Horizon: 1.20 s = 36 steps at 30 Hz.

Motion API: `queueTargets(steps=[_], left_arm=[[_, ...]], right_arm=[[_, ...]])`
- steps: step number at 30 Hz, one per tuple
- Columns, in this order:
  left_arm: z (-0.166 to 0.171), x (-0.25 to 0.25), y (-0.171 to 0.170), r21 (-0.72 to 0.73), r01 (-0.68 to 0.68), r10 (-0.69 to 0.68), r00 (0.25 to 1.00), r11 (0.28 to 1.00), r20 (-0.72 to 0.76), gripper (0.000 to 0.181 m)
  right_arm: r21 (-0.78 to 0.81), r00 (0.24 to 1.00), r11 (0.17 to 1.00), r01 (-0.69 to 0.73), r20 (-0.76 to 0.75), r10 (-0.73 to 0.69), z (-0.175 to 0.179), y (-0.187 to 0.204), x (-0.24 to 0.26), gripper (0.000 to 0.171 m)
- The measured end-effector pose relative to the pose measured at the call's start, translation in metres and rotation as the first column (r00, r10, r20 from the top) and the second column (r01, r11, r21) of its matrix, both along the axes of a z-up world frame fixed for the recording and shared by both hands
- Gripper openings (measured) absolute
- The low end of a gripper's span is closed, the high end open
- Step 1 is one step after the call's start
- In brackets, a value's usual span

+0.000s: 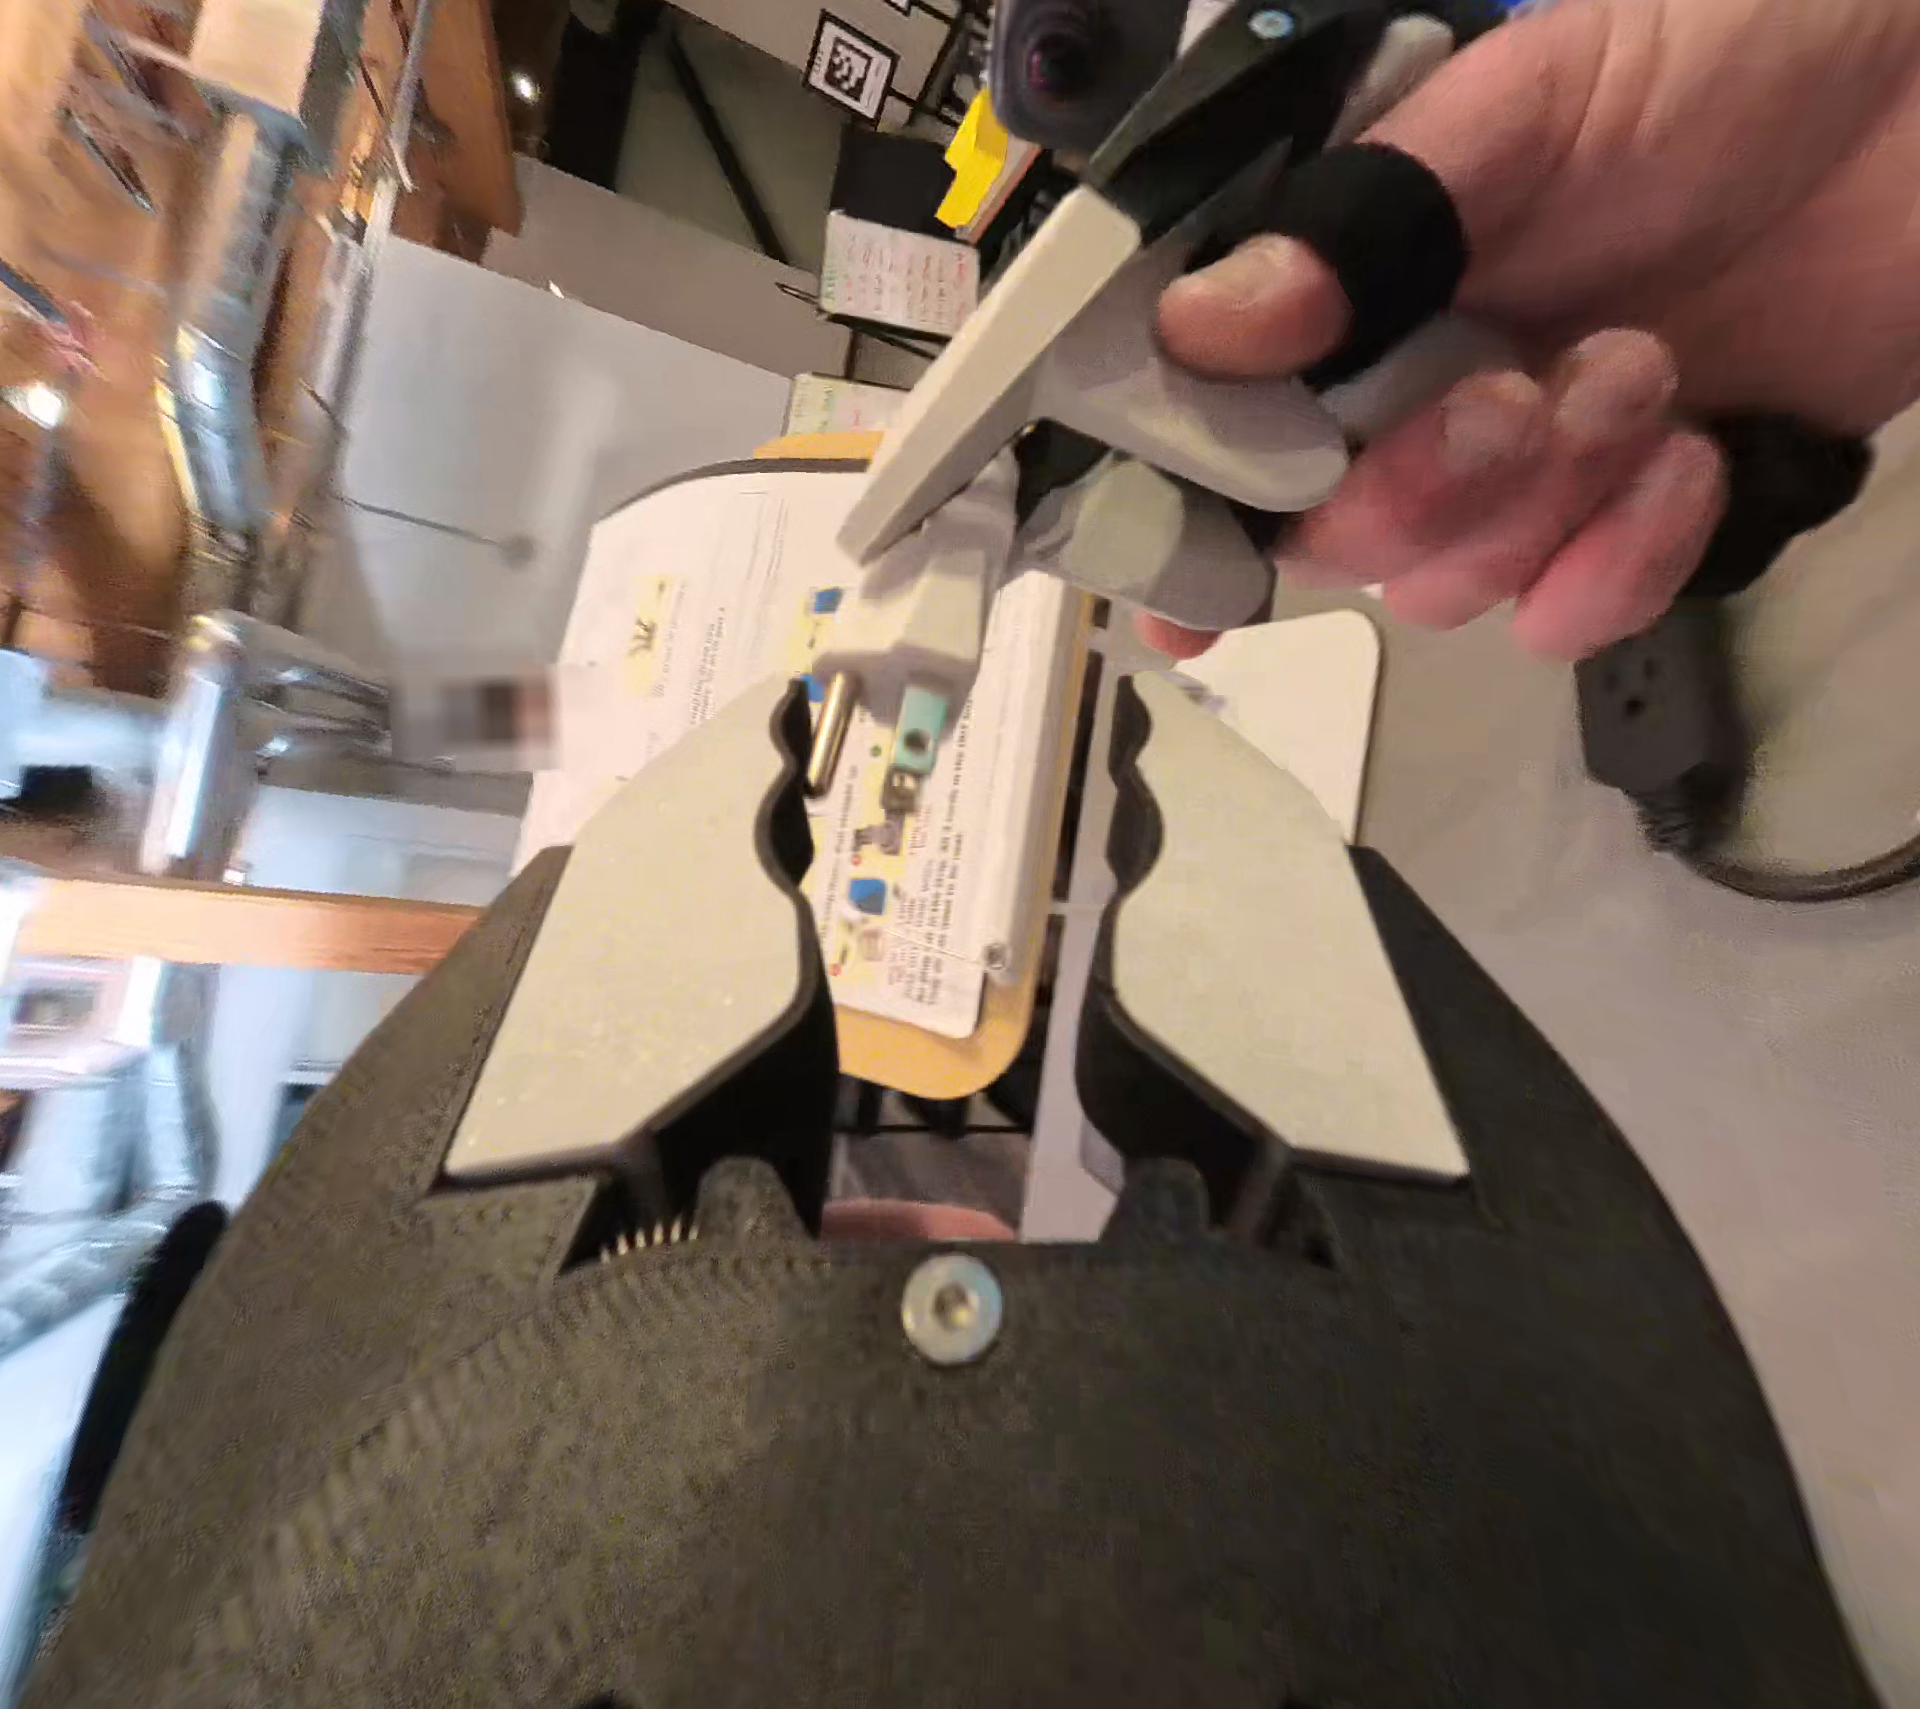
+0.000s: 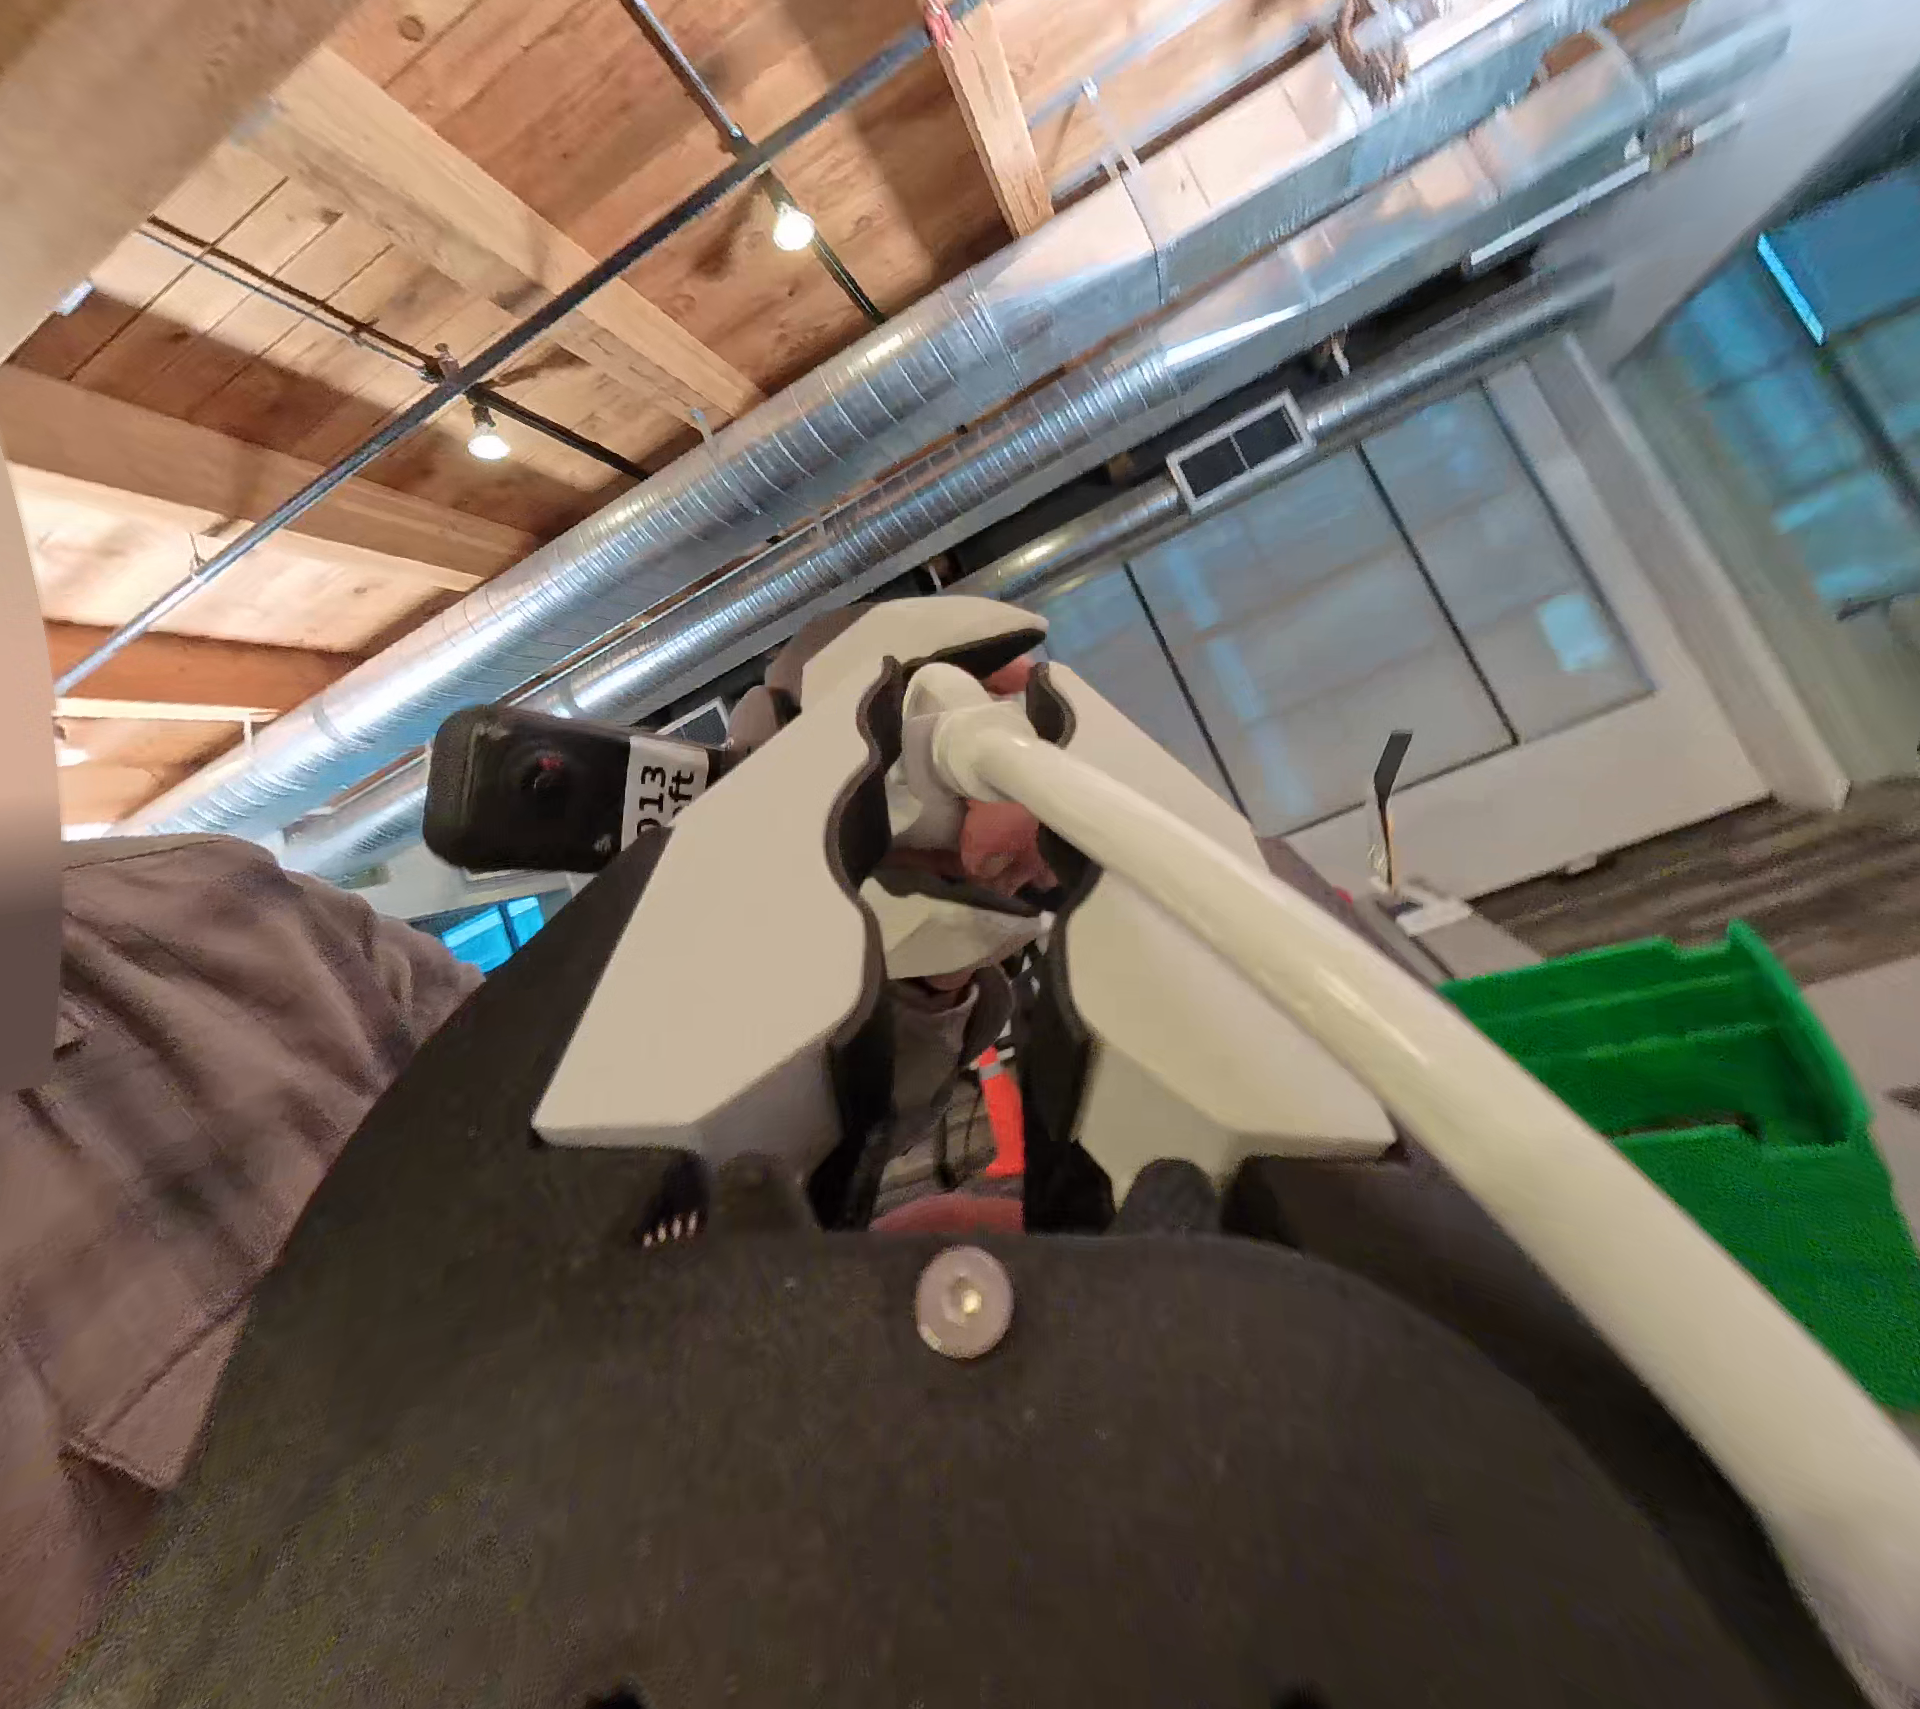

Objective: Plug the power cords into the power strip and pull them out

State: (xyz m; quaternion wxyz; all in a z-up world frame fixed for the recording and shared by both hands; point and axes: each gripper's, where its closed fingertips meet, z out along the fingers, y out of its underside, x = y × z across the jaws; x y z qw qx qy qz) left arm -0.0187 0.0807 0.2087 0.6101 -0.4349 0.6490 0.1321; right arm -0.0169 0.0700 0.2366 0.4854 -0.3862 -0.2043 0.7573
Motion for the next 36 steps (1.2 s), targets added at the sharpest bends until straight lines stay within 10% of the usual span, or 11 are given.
queueTargets(steps=[11,16,18,30,36], left_arm=[[-0.017,-0.007,-0.017,0.069,0.036,-0.033,0.999,0.997,-0.044,0.026],[-0.011,-0.010,-0.030,0.022,0.093,-0.093,0.995,0.995,-0.023,0.025],[-0.009,-0.009,-0.037,0.006,0.127,-0.127,0.992,0.992,-0.023,0.025],[0.013,-0.022,-0.060,-0.152,0.243,-0.212,0.958,0.958,0.194,0.026],[0.016,-0.032,-0.056,-0.202,0.258,-0.201,0.943,0.945,0.264,0.026]], right_arm=[[-0.061,0.989,0.992,-0.107,0.098,0.113,-0.029,-0.020,-0.021,0.022],[0.007,0.933,0.971,-0.240,0.279,0.228,-0.041,-0.046,-0.034,0.075],[0.033,0.919,0.961,-0.274,0.302,0.251,-0.039,-0.050,-0.034,0.070],[-0.087,0.952,0.948,-0.306,-0.012,0.306,-0.054,-0.032,-0.031,0.101],[0.015,0.904,0.912,-0.411,0.141,0.405,-0.061,-0.095,-0.061,0.102]])
